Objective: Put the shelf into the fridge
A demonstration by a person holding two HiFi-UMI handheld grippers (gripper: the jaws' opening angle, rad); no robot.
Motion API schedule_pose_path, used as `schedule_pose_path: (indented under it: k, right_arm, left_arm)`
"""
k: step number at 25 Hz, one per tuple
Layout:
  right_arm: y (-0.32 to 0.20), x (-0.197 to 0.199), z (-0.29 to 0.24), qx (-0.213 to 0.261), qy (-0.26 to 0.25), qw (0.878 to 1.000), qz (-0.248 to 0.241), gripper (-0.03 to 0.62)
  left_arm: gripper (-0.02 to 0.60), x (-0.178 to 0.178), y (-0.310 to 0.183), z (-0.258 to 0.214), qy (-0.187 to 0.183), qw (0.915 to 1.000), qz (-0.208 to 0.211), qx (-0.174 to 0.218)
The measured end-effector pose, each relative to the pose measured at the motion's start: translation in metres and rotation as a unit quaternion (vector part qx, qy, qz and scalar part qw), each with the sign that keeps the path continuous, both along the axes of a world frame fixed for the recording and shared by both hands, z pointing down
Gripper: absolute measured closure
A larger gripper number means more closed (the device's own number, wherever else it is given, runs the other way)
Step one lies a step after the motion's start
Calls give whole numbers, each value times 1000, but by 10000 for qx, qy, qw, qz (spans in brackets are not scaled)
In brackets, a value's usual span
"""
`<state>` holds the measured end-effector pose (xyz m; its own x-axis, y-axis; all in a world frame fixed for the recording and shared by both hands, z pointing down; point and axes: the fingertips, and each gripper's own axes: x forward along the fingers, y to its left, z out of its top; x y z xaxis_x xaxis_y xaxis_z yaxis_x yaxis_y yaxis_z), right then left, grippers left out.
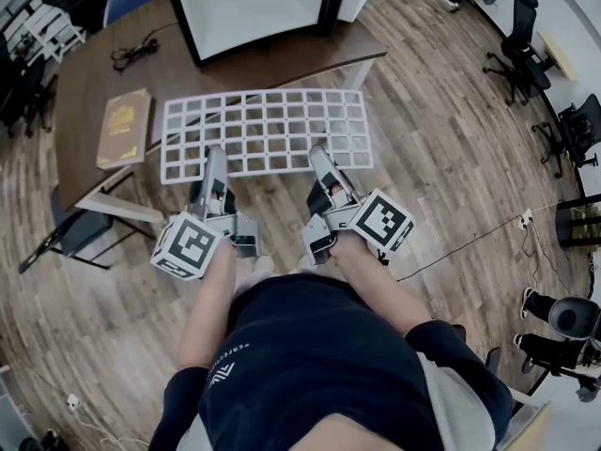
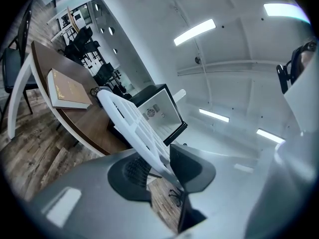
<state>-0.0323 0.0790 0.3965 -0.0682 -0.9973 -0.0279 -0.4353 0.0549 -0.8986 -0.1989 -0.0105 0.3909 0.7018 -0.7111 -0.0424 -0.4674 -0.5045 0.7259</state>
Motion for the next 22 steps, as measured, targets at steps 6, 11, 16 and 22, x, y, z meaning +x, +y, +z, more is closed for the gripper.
schedule_pose_path:
  k: [6, 11, 16, 22]
  right_arm:
    - [-1, 10, -2, 14, 70, 10000, -35, 508]
    - [0, 24, -6, 70, 138, 9999, -63, 508]
    - [2, 41, -11, 136, 305, 9994, -128, 505]
    - [-2, 47, -9, 139, 373, 9986, -334, 502]
  left_arm:
    - [457, 9, 1, 0, -69, 10000, -37, -9]
    - [457, 20, 4, -2, 9, 9999, -114, -69]
    - [457, 35, 12, -6, 39, 9997, -234, -11]
    - [454, 40, 16, -9, -83, 9990, -441, 87]
